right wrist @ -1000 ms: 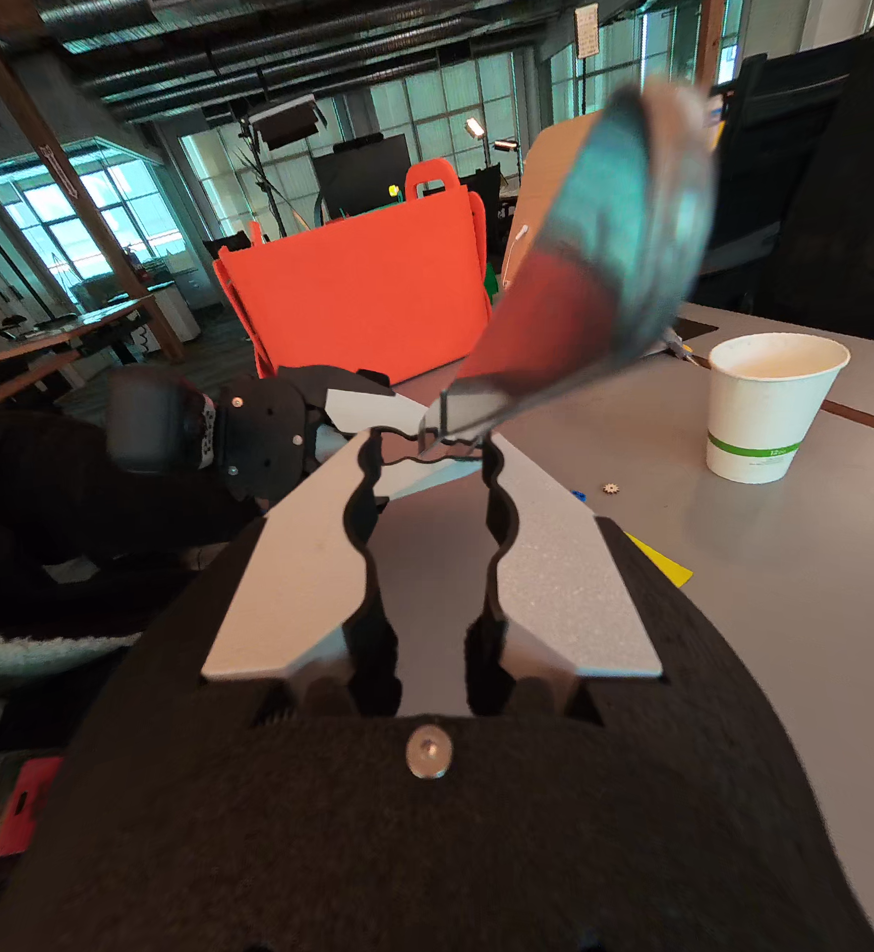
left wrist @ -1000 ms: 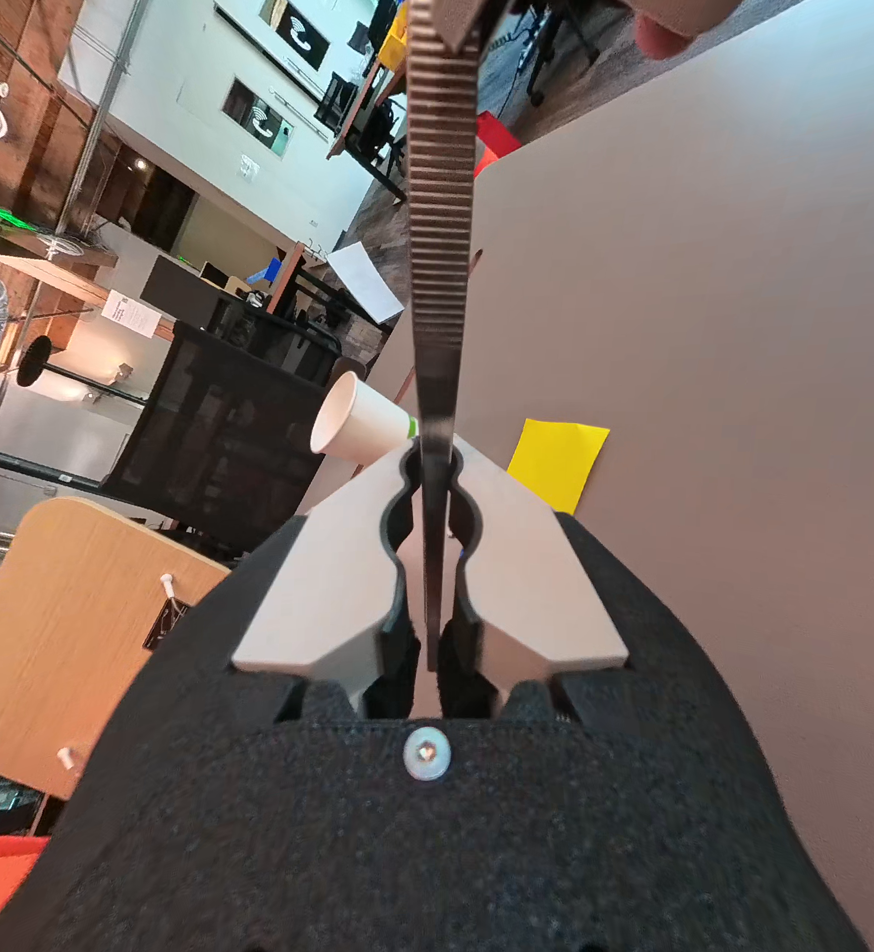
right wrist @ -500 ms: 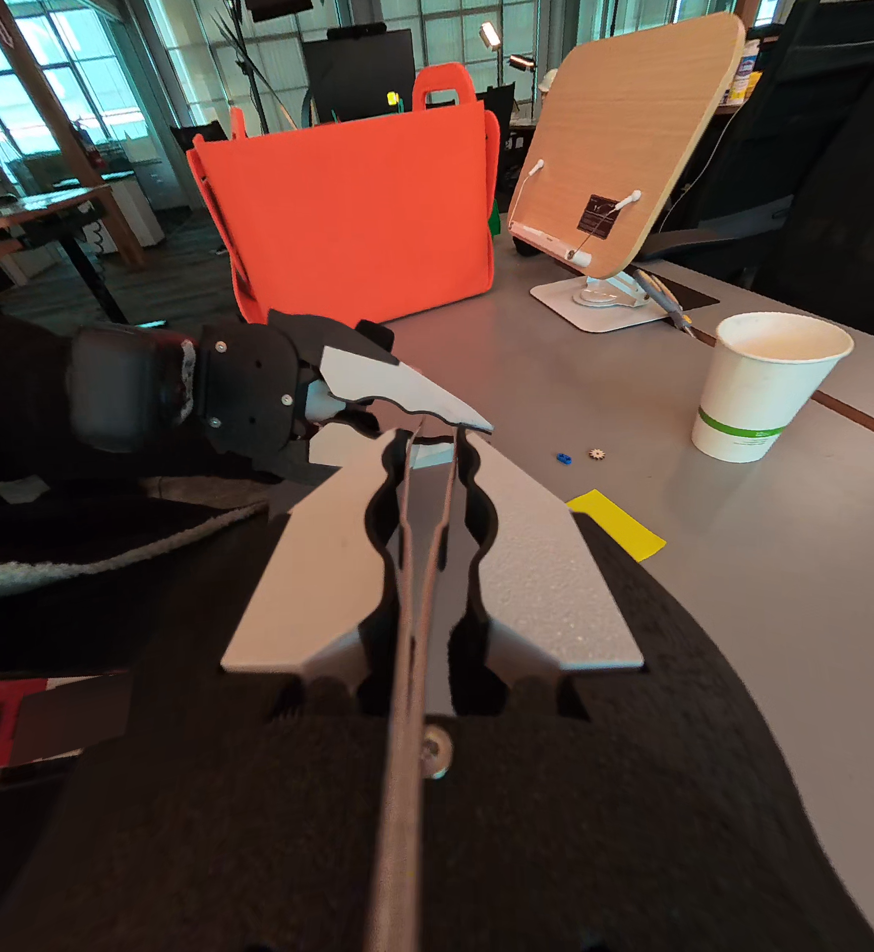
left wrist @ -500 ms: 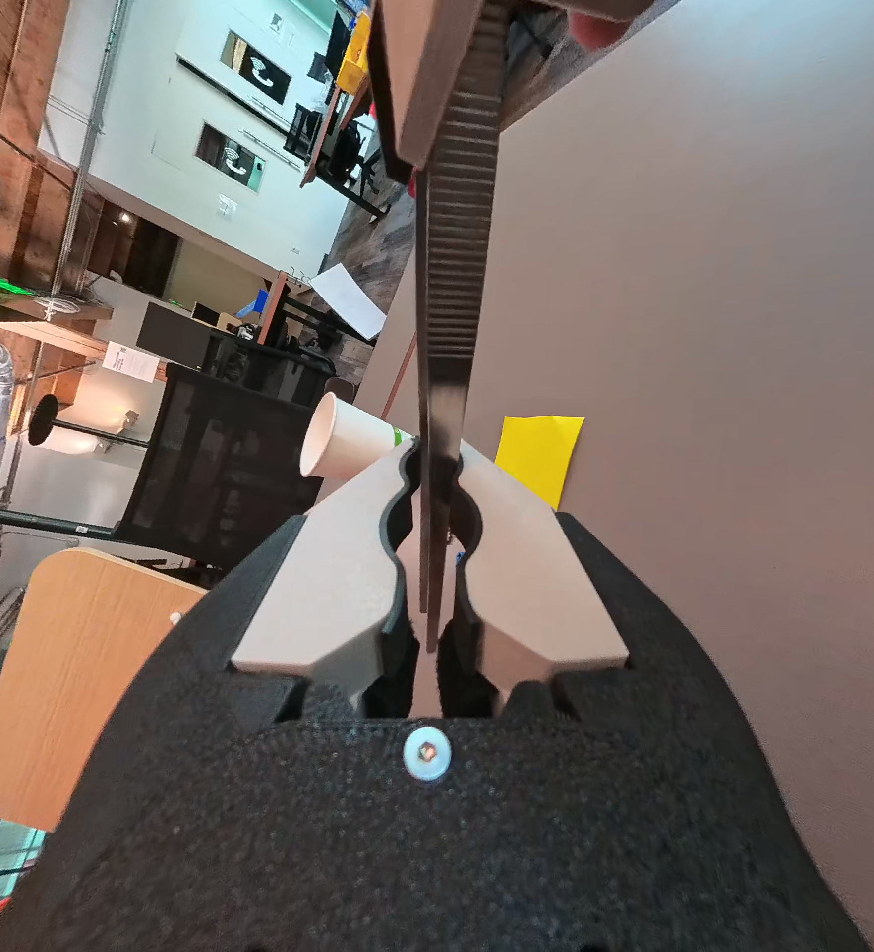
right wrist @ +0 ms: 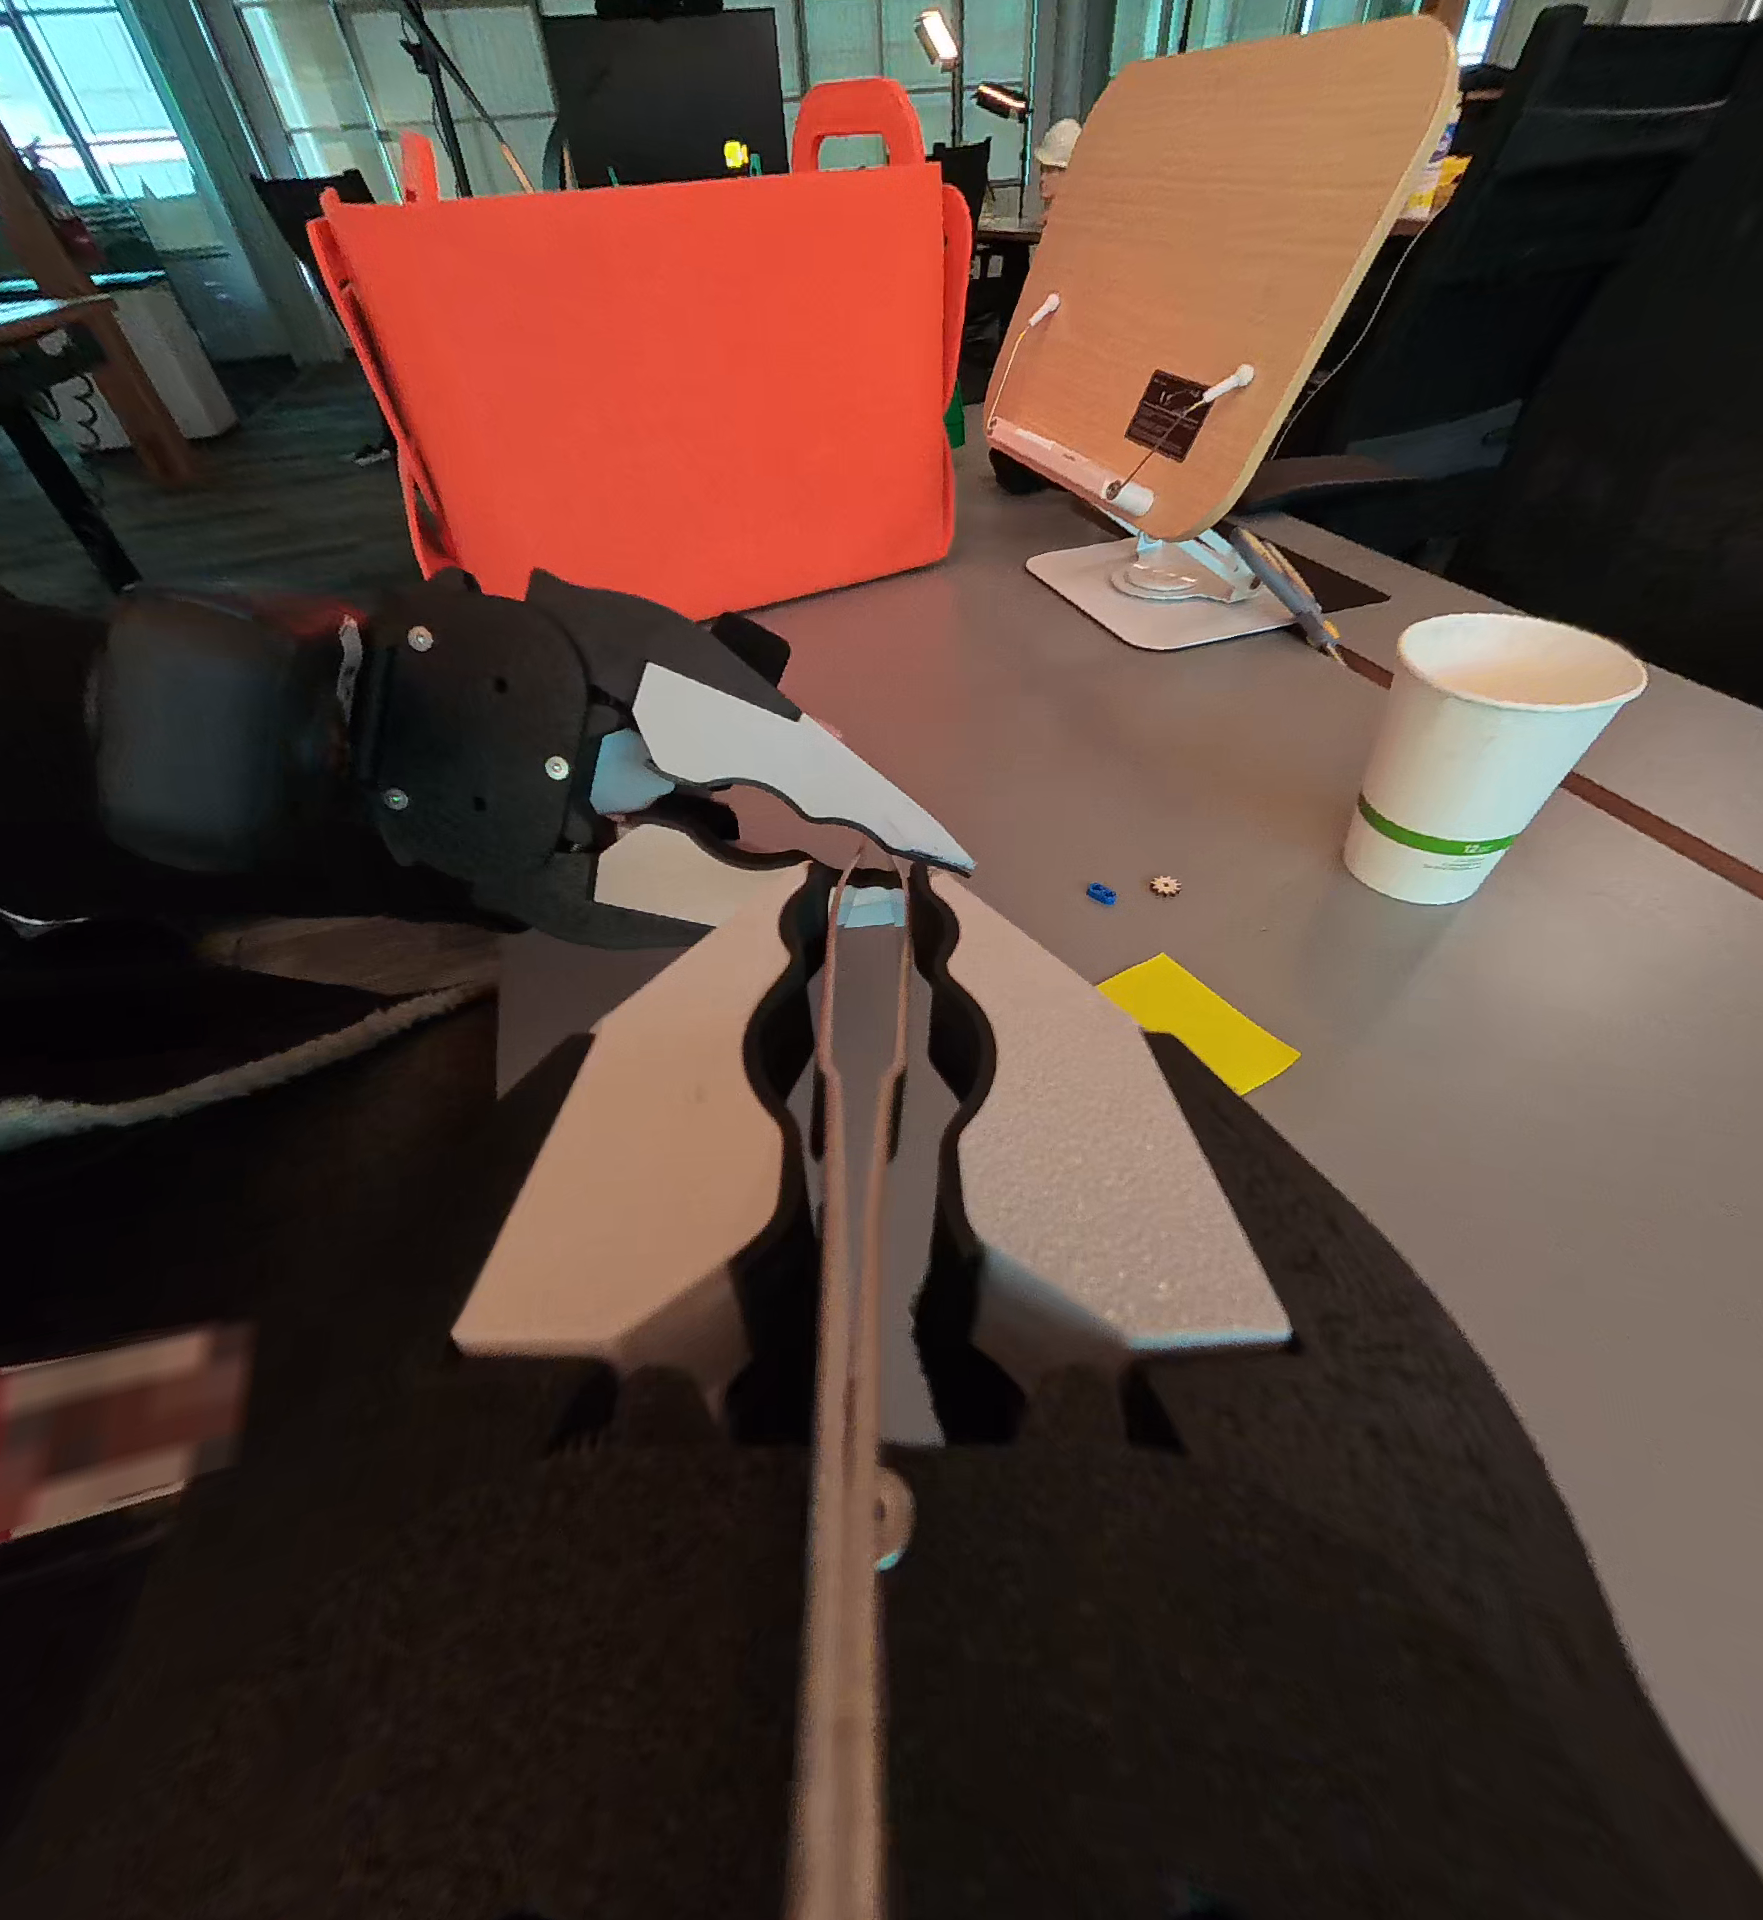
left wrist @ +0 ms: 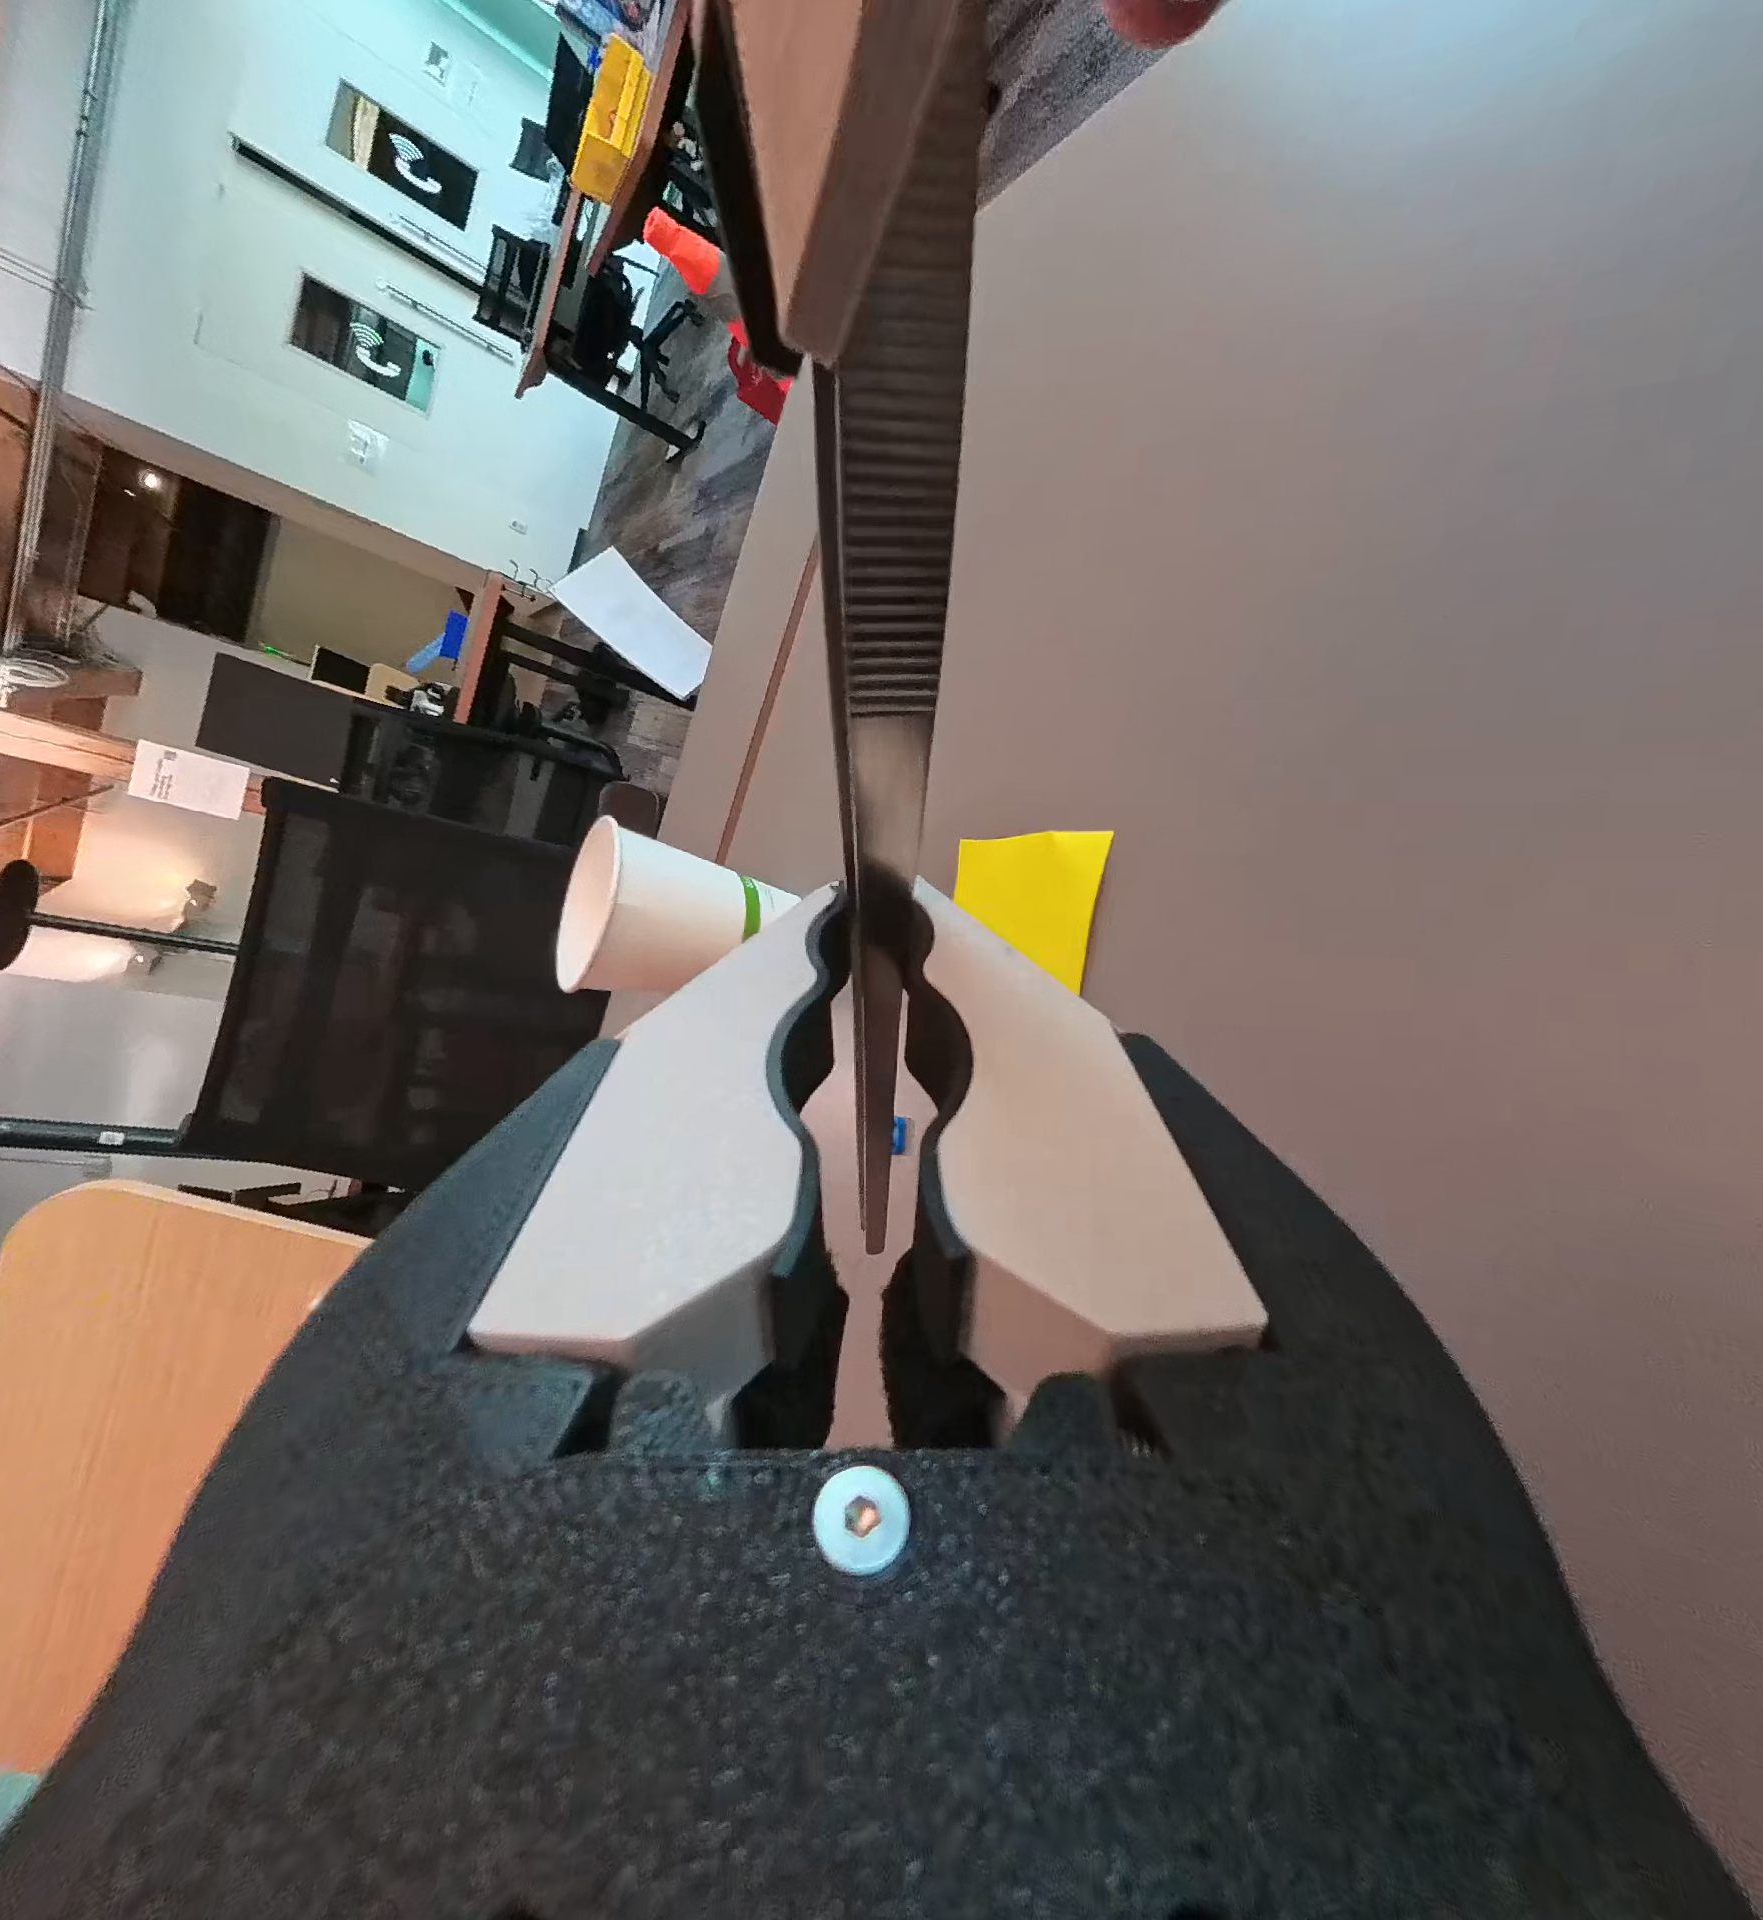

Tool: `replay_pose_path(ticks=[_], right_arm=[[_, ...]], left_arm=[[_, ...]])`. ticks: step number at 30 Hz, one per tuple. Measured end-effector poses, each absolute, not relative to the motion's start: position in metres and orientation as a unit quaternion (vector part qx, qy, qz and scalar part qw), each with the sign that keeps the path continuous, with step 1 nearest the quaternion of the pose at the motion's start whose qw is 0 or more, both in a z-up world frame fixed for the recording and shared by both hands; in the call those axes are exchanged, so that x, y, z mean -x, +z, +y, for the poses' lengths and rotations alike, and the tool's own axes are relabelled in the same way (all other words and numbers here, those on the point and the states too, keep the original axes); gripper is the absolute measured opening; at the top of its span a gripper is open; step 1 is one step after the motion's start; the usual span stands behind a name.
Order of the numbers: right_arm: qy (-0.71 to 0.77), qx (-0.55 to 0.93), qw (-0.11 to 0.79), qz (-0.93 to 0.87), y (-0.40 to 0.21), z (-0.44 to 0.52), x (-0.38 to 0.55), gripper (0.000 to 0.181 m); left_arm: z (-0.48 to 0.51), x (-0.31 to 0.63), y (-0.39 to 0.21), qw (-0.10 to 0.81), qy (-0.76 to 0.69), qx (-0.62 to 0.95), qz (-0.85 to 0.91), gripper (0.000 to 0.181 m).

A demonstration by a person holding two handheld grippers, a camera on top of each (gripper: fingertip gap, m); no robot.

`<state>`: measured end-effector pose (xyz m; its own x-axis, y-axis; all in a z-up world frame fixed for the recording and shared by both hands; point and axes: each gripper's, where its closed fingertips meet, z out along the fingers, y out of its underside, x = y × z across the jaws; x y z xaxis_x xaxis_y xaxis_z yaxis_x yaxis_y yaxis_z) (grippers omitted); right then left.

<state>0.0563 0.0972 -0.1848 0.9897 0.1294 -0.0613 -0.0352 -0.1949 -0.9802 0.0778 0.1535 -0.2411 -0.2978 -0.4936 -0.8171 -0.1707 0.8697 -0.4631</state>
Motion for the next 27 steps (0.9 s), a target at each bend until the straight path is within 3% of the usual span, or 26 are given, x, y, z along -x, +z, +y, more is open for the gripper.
replay_pose_path(ticks=[22,27], right_arm=[[0.047,0.779,0.624,-0.053,-0.195,0.095,-0.055,0.024],[0.046,0.783,0.618,-0.051,-0.196,0.096,-0.055,0.017]], left_arm=[[0.154,-0.076,-0.241,0.55,-0.137,0.201,0.799,0.006],[0.155,-0.076,-0.241,0.554,-0.134,0.201,0.797,0.006]])
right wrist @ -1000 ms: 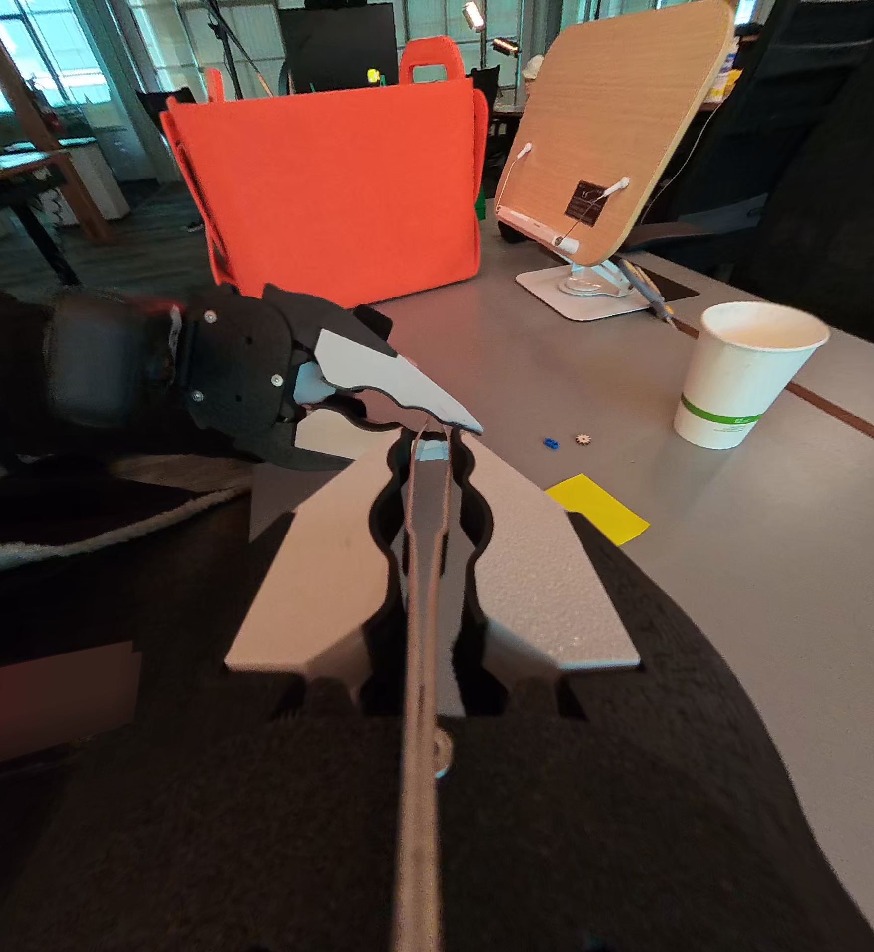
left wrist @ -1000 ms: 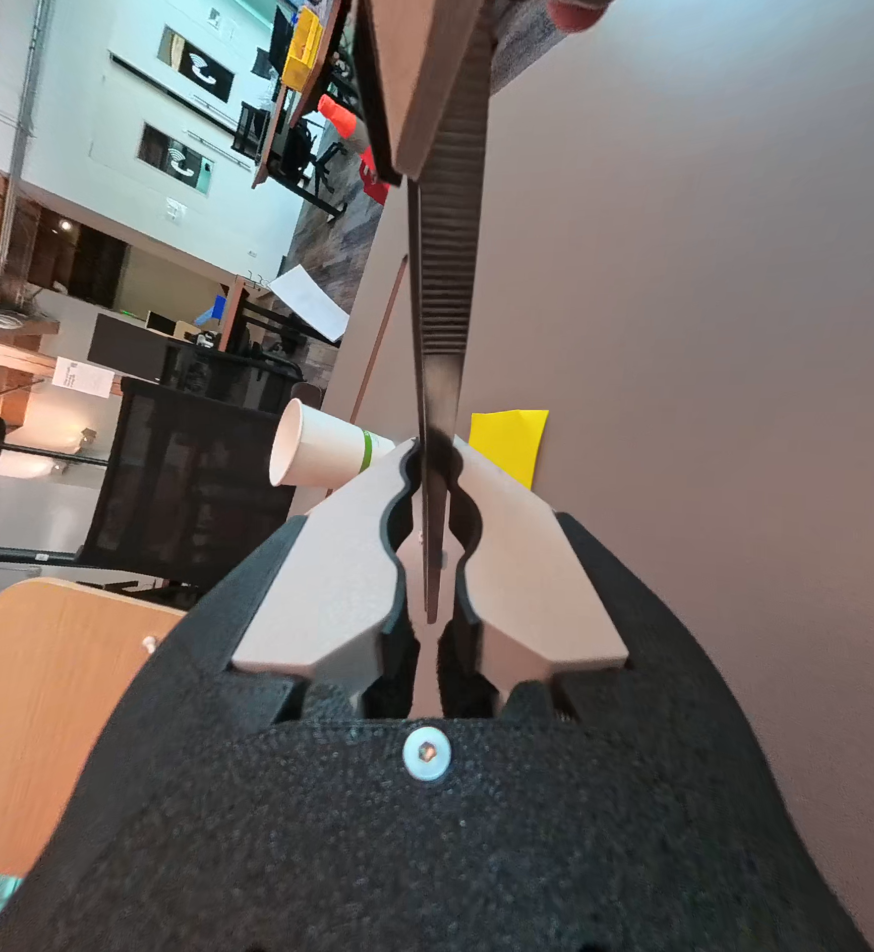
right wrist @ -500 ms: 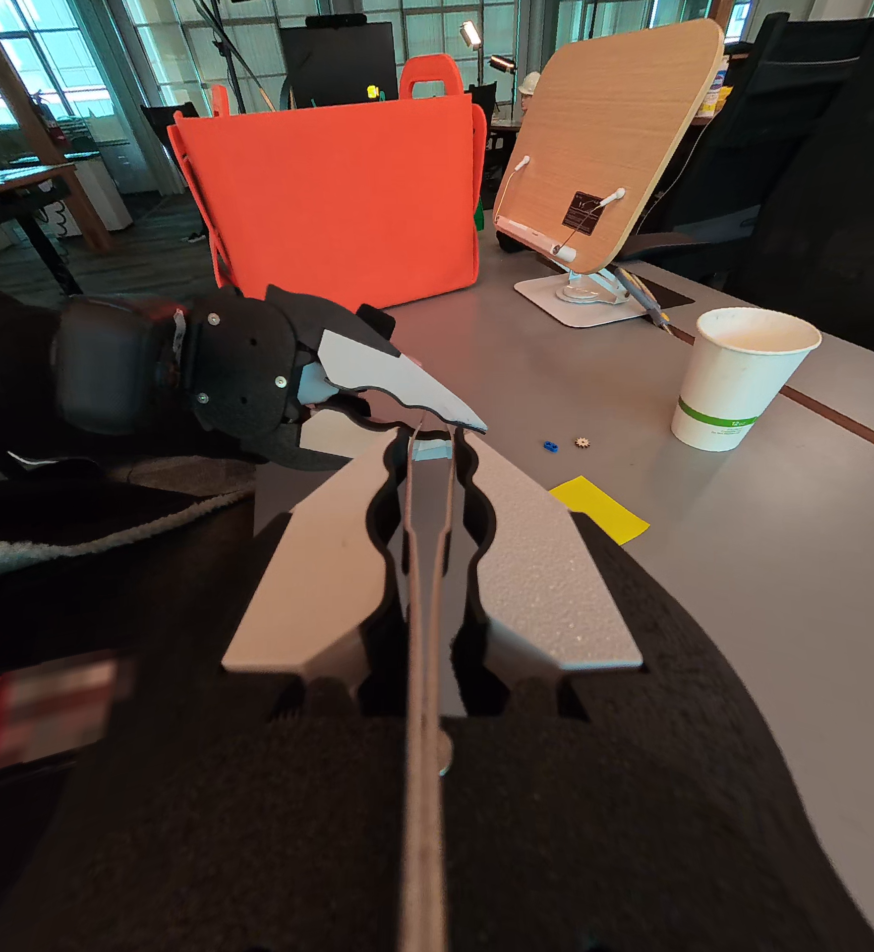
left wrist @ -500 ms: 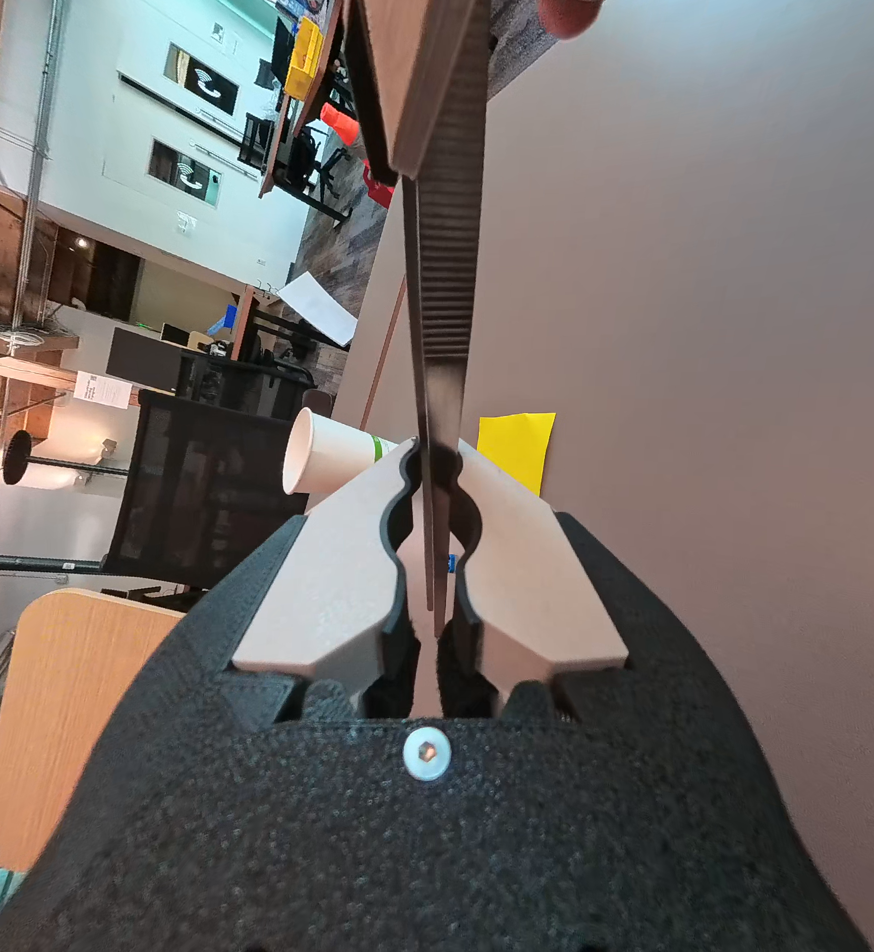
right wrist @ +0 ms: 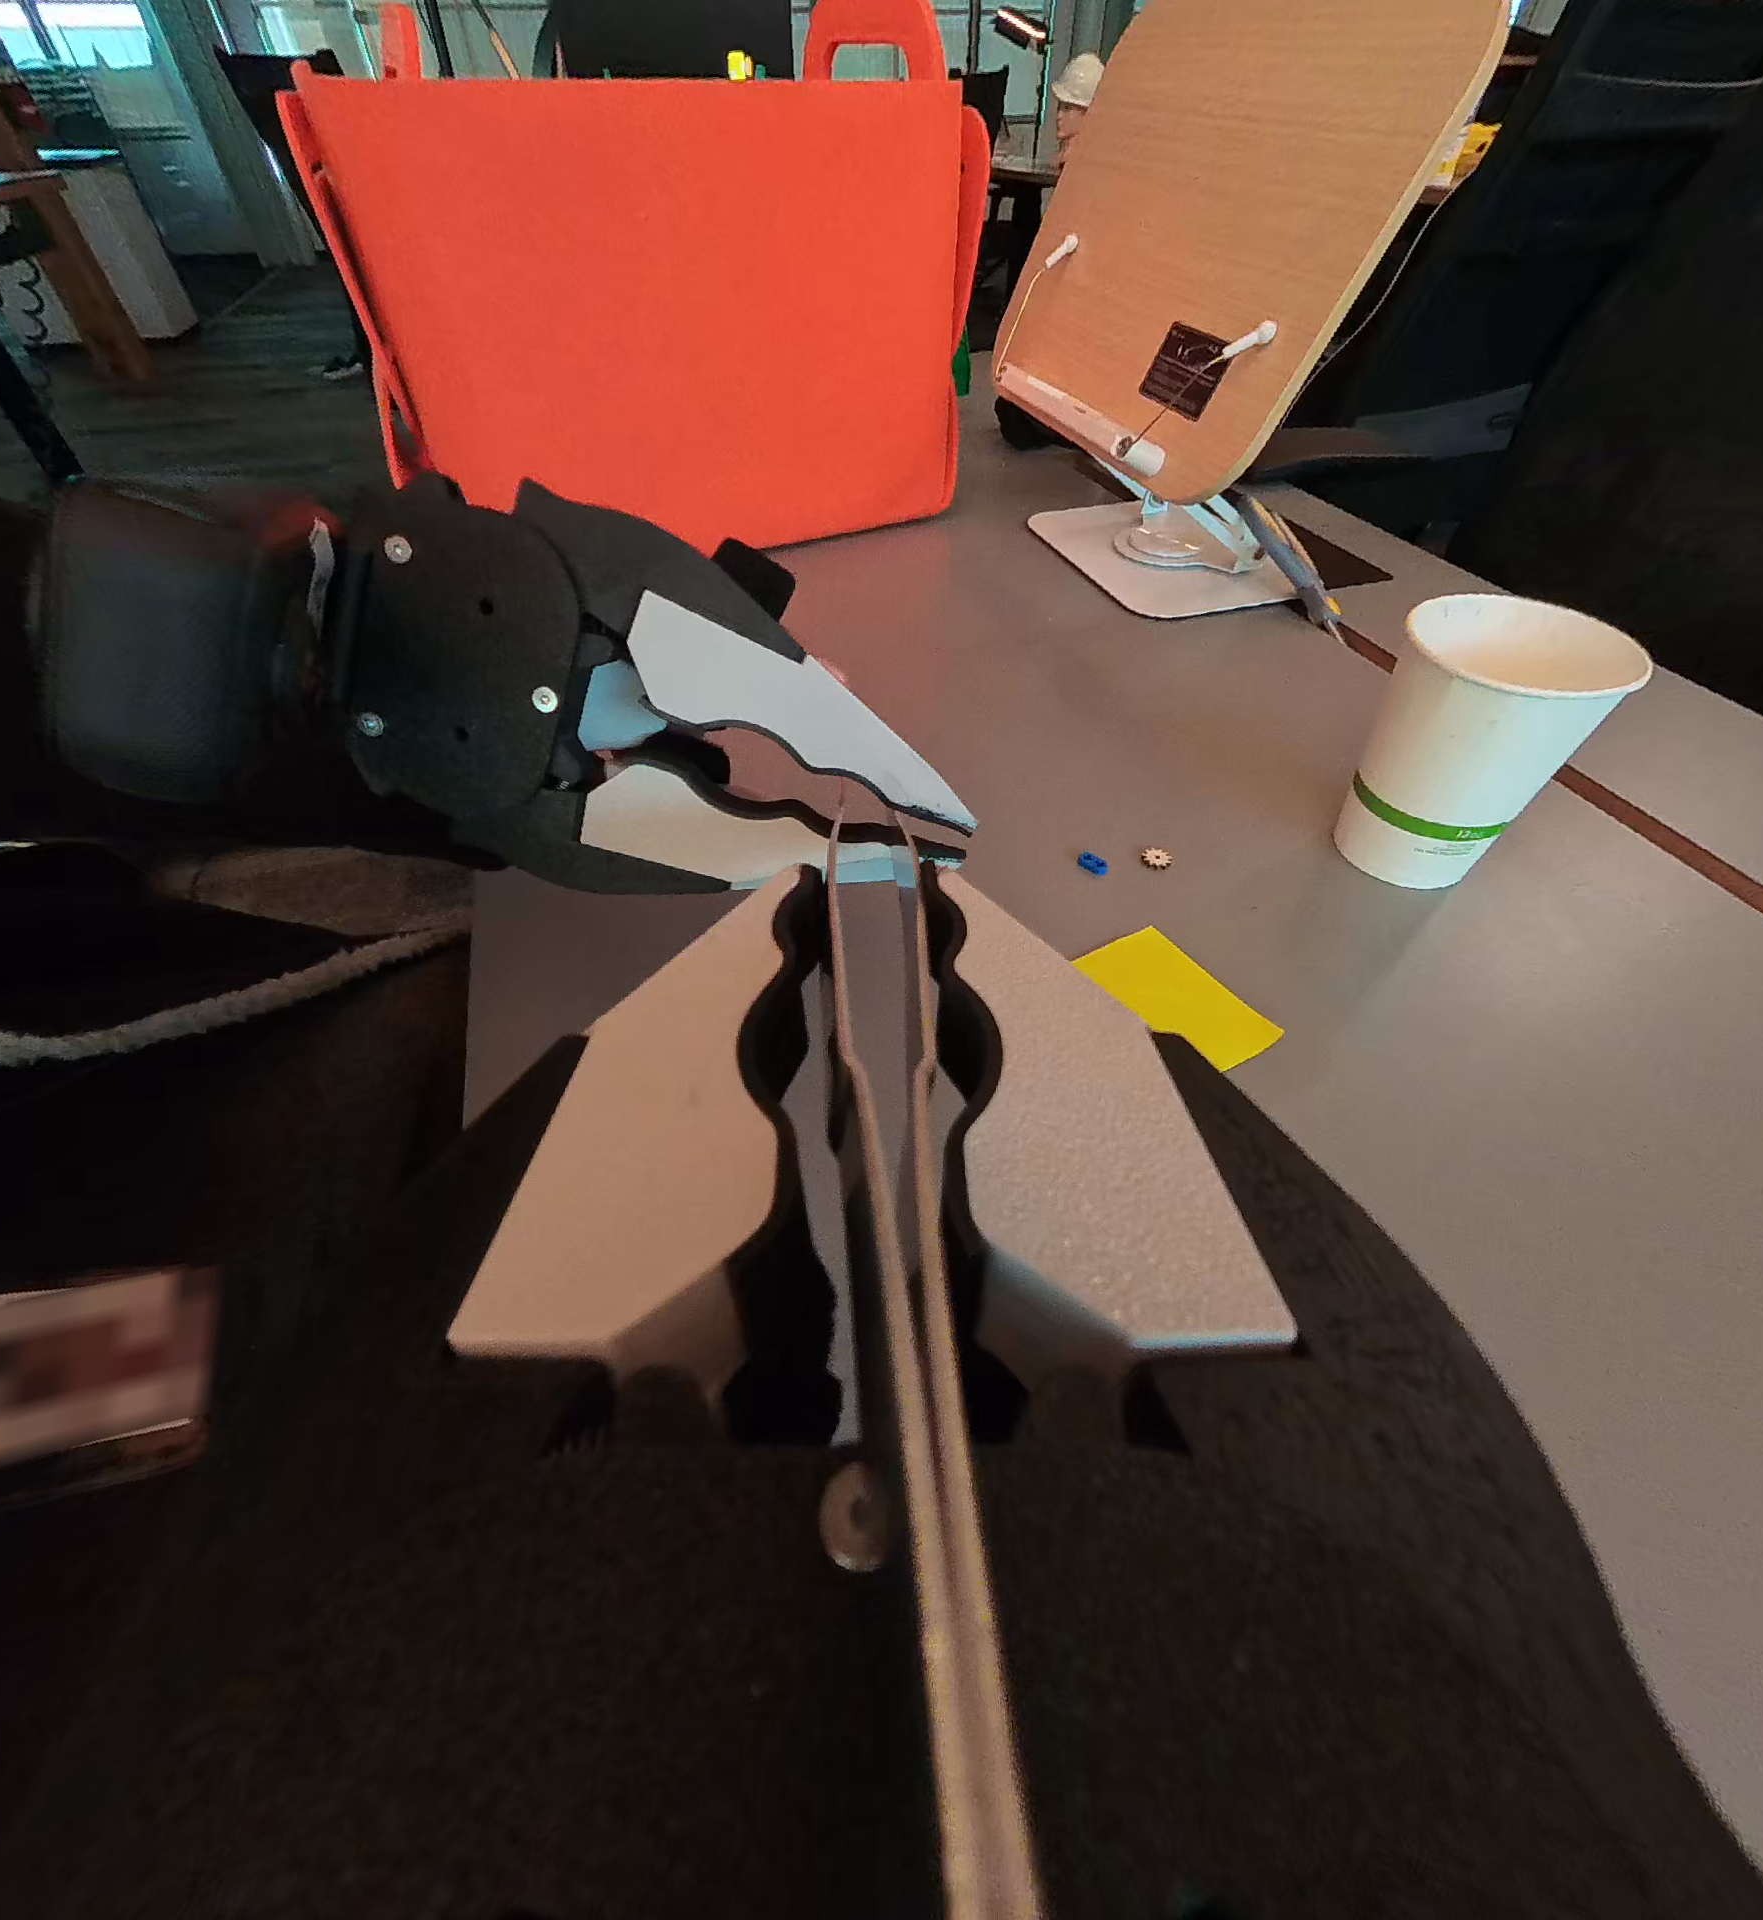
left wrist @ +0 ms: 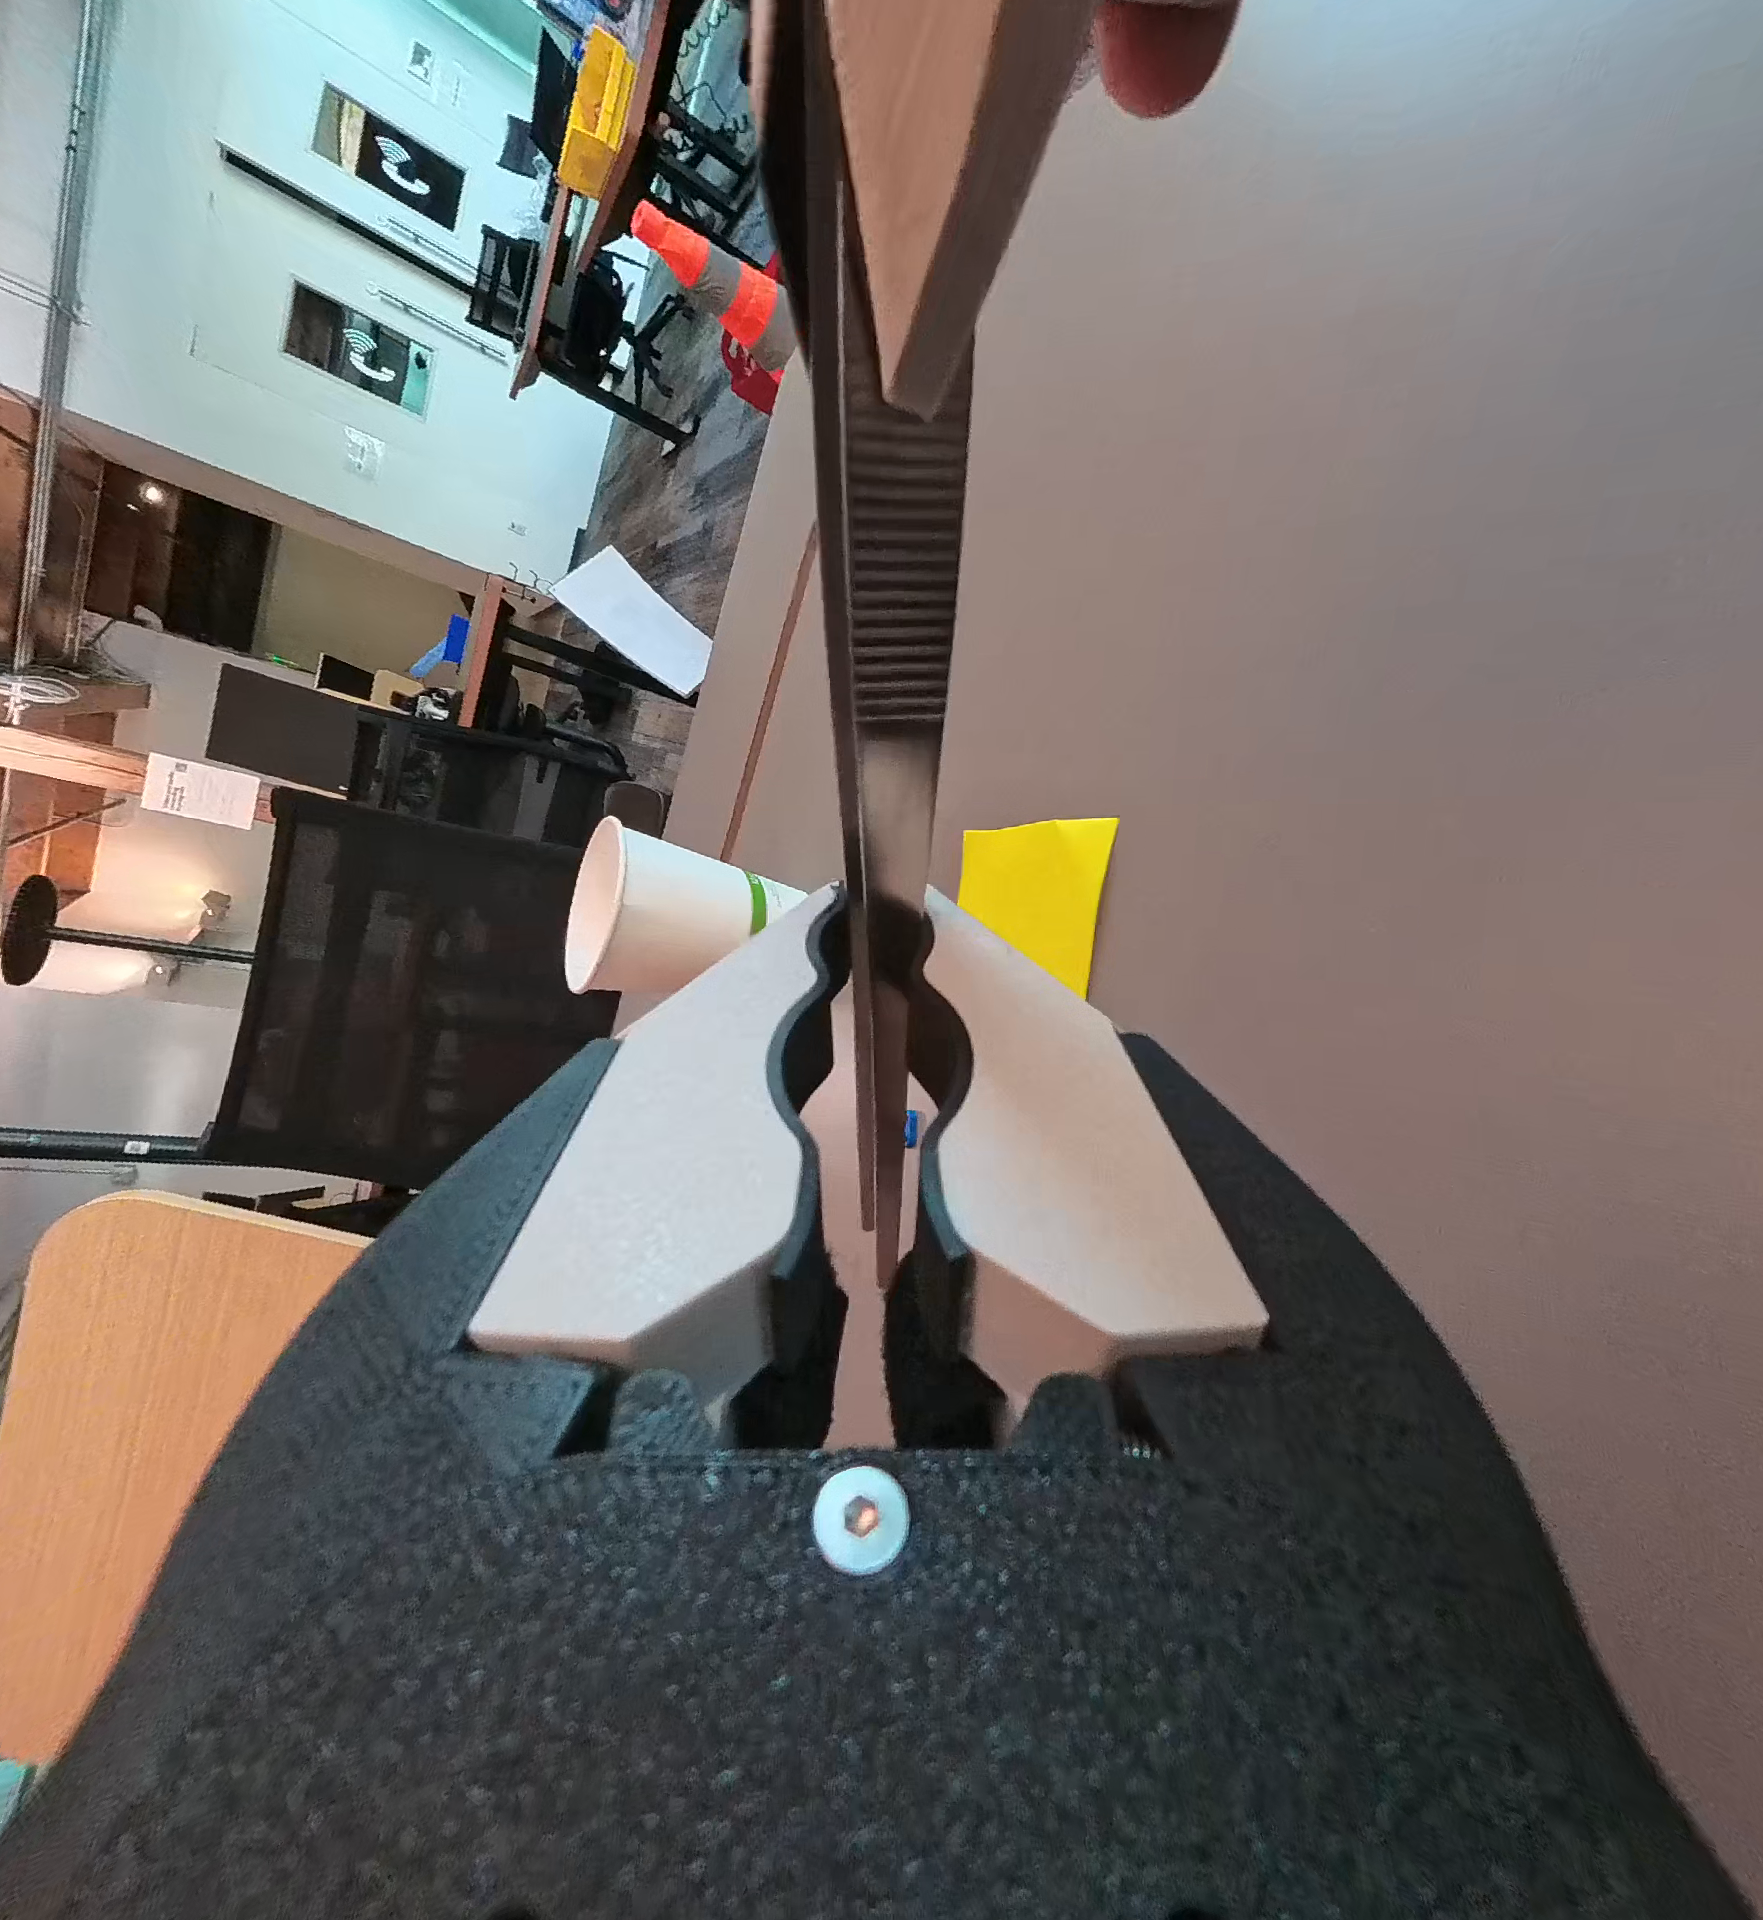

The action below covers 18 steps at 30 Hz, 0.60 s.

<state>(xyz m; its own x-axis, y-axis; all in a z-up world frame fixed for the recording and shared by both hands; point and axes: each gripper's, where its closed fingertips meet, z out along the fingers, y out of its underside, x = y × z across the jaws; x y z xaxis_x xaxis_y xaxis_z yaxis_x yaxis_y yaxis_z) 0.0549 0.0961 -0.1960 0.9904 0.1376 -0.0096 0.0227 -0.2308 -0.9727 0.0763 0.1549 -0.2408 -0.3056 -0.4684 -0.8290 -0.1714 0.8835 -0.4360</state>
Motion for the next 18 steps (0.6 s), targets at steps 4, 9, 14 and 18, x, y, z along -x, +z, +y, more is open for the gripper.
replay_pose_path(ticks=[4,9,14,18], right_arm=[[0.051,0.782,0.62,-0.042,-0.193,0.096,-0.057,0.015],[-0.005,0.777,0.629,-0.008,-0.186,0.089,-0.079,0.011],[-0.064,0.786,0.614,0.028,-0.197,0.081,-0.099,0.016],[-0.078,0.785,0.614,0.027,-0.195,0.072,-0.095,0.015]], left_arm=[[0.154,-0.077,-0.238,0.548,-0.152,0.221,0.792,0.007],[0.175,-0.049,-0.235,0.502,-0.185,0.313,0.785,0.024],[0.177,0.015,-0.239,0.312,-0.358,0.534,0.7,0.035],[0.186,0.045,-0.227,0.273,-0.486,0.578,0.596,0.037]])
